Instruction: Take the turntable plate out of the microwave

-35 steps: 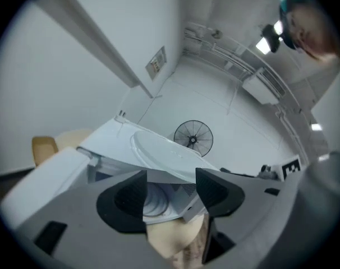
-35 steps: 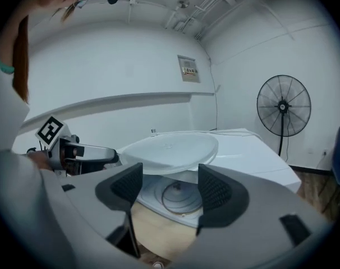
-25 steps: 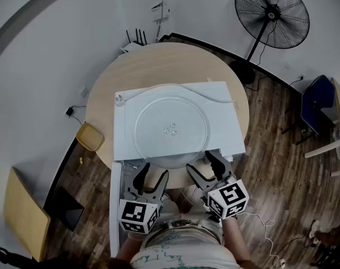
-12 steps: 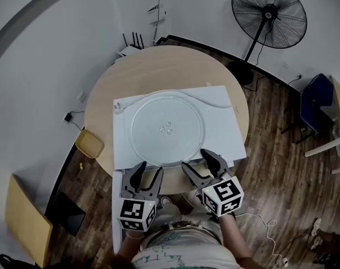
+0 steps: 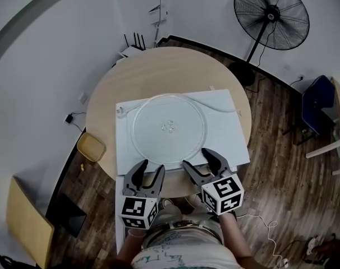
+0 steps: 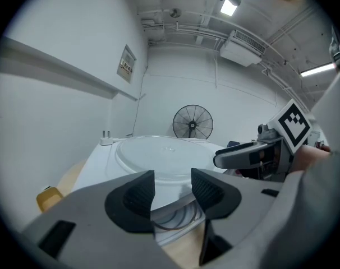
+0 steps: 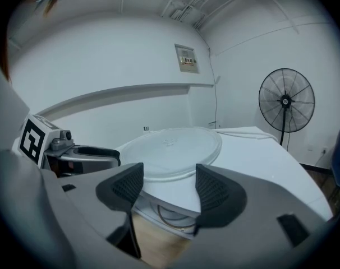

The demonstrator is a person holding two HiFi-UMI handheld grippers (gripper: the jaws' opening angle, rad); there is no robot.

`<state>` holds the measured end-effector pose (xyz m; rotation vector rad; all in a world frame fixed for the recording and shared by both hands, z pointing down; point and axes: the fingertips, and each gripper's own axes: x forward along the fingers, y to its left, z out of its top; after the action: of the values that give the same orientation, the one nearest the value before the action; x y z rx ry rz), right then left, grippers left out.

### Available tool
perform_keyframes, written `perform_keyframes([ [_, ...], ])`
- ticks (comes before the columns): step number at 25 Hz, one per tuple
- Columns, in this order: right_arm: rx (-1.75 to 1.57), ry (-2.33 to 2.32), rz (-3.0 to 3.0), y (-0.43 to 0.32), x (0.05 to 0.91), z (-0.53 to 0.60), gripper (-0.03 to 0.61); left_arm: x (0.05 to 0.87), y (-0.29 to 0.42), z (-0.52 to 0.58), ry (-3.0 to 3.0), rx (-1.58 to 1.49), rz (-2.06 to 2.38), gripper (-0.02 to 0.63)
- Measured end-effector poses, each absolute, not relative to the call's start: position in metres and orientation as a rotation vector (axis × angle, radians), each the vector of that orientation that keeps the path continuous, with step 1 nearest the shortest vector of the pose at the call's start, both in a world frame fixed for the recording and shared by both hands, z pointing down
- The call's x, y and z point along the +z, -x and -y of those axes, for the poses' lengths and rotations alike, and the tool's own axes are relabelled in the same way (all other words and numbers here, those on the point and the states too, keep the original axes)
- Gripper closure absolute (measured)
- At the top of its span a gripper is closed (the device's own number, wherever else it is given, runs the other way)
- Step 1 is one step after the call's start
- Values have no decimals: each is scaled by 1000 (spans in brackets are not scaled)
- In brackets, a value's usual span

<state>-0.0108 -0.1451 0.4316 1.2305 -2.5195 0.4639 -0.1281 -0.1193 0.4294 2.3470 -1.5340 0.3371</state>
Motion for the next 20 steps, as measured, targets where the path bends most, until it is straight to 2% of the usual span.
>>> perform_keyframes([
  [11, 392, -1228, 2522, 9, 432, 145, 318, 432, 125, 123, -2304, 389, 1570, 403],
  [14, 324, -1207, 2507, 5, 434, 144, 344, 431, 125, 124, -2319, 407, 1568, 403],
  [17, 275, -1200, 2484, -2, 437, 145, 407, 432, 125, 123, -2331, 414, 1558, 403],
  [20, 261, -1203, 2480, -4, 438, 143, 407, 434, 124, 120, -2351, 432, 1563, 405],
])
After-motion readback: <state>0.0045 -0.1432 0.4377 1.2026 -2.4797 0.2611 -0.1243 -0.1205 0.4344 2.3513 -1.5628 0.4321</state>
